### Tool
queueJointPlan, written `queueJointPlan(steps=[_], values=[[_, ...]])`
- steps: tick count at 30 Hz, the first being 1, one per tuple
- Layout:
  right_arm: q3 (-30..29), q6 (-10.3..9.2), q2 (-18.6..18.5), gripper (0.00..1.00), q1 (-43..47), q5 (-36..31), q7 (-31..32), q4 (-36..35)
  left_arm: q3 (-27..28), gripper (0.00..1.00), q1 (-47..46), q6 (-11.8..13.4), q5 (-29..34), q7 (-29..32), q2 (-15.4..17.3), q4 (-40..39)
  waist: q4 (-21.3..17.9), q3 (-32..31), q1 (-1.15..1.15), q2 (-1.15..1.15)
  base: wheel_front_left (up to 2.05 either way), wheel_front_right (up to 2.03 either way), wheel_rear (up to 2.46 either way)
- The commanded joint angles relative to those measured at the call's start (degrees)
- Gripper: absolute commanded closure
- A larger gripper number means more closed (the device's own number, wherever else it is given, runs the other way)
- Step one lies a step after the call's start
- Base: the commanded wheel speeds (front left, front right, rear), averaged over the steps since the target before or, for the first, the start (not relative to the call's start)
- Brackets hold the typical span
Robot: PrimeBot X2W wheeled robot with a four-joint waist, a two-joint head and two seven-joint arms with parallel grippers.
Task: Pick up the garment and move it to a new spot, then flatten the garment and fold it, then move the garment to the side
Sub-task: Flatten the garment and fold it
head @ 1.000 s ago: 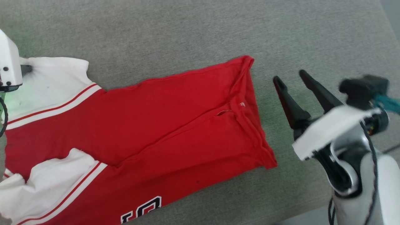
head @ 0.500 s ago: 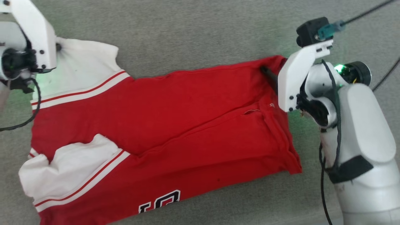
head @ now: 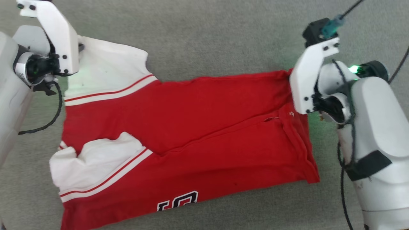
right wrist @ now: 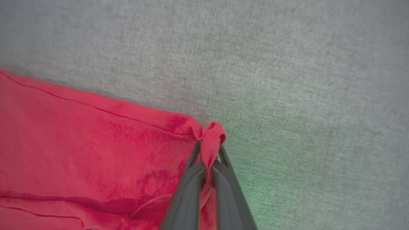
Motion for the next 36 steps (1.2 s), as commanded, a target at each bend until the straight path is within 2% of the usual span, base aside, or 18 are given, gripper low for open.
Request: queueJointPlan(steps=[1, 8, 12, 17, 18, 23, 28, 32, 36], values=[[-0.06, -0.03, -0.7, 1.0, 1.16, 0.8, -0.81, -1.27, 0.14, 1.0, -0.85, -0.64, -0.45, -0.26, -0.18, 0.14, 1.44, -1.94, 0.0, 0.0, 0.0, 0.0, 0.0], [-0.32, -0.03, -5.02, 1.0, 6.46, 3.78, -1.73, -8.45, -0.47, 1.0, 1.13, -2.27, -2.05, 1.99, 0.64, -3.36, 4.32, -6.63, 0.0, 0.0, 0.0, 0.0, 0.0], [-1.26, -0.04, -7.64, 1.0, 10.96, 5.34, -0.53, -14.75, -0.85, 1.0, 3.27, -0.02, -2.5, 4.92, 2.2, -8.53, 6.17, -8.98, 0.0, 0.0, 0.0, 0.0, 0.0], [-2.59, -0.03, -10.31, 1.0, 17.67, 7.61, 1.98, -23.97, -1.7, 1.0, 8.37, 6.63, -3.29, 9.27, 6.52, -20.69, 7.9, -10.95, 0.0, 0.0, 0.0, 0.0, 0.0], [-2.59, -0.03, -10.31, 1.0, 17.67, 7.61, 1.98, -23.97, -1.7, 1.0, 8.37, 6.63, -3.29, 9.27, 6.52, -20.69, 7.9, -10.95, 0.0, 0.0, 0.0, 0.0, 0.0], [-3.64, -0.04, -11.48, 1.0, 24.33, 9.3, 4.84, -31.44, -2.81, 1.0, 16.51, 15.86, -4.41, 13.28, 13.53, -39.19, 8.65, -12.0, 0.0, 0.0, 0.0, 0.0, 0.0], [-6.03, -0.03, -10.96, 1.0, 30.69, 9.79, 7.9, -35.32, -4.57, 1.0, 25.34, 24.85, -5.6, 15.35, 19.74, -54.97, 9.03, -12.45, 0.0, 0.0, 0.0, 0.0, 0.0], [-7.19, -0.04, -9.81, 1.0, 34.35, 9.84, 8.42, -34.65, -6.17, 1.0, 31.19, 28.23, -6.66, 14.64, 21.22, -60.37, 9.04, -12.47, 0.0, 0.0, 0.0, 0.0, 0.0], [-6.24, -0.03, -8.57, 1.0, 35.37, 10.03, 6.71, -30.69, -6.72, 1.0, 34.88, 27.98, -8.08, 11.76, 18.72, -57.46, 9.12, -12.81, 0.0, 0.0, 0.0, 0.0, 0.0]])
